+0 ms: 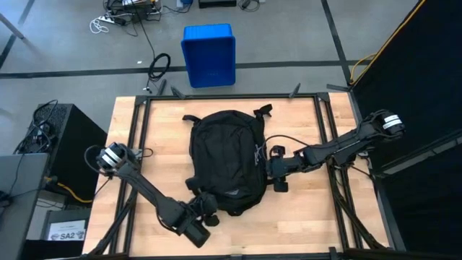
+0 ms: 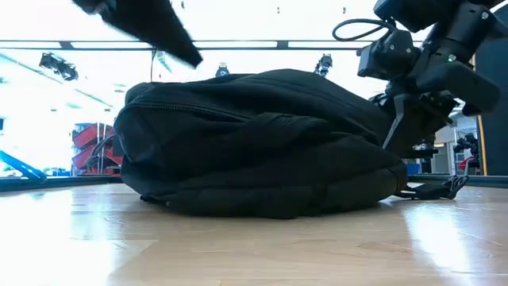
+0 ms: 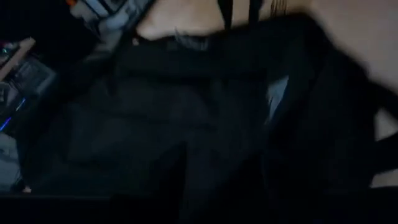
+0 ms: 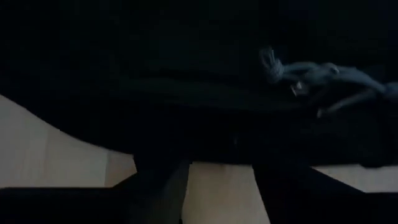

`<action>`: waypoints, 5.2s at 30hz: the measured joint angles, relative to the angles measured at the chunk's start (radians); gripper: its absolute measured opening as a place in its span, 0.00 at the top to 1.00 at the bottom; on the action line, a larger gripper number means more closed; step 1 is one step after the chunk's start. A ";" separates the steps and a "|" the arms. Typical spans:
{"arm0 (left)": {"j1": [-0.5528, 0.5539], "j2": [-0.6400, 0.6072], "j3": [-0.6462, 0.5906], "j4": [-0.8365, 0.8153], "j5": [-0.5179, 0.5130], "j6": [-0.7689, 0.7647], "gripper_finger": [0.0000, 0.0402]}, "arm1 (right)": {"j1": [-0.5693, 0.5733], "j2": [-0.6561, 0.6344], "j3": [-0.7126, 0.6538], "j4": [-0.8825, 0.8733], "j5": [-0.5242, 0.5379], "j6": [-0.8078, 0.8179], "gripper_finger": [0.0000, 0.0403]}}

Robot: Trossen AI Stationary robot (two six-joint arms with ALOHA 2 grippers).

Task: Unpack backpack
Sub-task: Close the black backpack

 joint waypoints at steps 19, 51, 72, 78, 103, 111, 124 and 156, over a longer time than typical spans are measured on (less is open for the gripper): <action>0.147 0.084 0.001 0.632 0.224 0.618 0.56 | 0.052 0.000 0.000 0.258 0.000 -0.074 0.60; 0.113 0.061 -0.002 0.336 0.302 0.532 1.00 | 0.083 0.000 0.001 0.108 0.228 -0.402 0.55; 0.002 -0.106 -0.001 0.286 0.122 0.619 1.00 | 0.029 -0.001 0.001 0.246 0.112 -0.509 0.53; -0.010 -0.106 0.000 0.178 0.230 0.473 1.00 | -0.035 -0.001 0.000 0.177 0.012 -0.404 0.58; -0.053 -0.015 -0.002 0.099 0.335 0.238 1.00 | -0.030 0.271 -0.046 0.514 0.019 -0.251 0.66; -0.055 0.000 -0.002 0.102 0.367 0.208 1.00 | -0.061 0.233 -0.045 0.565 0.014 -0.268 0.67; -0.048 0.078 -0.002 0.183 0.381 0.252 1.00 | -0.200 0.197 0.006 0.560 -0.117 -0.151 0.68; -0.030 0.099 -0.002 0.251 0.408 0.283 1.00 | -0.189 0.301 0.057 0.504 -0.159 -0.307 0.60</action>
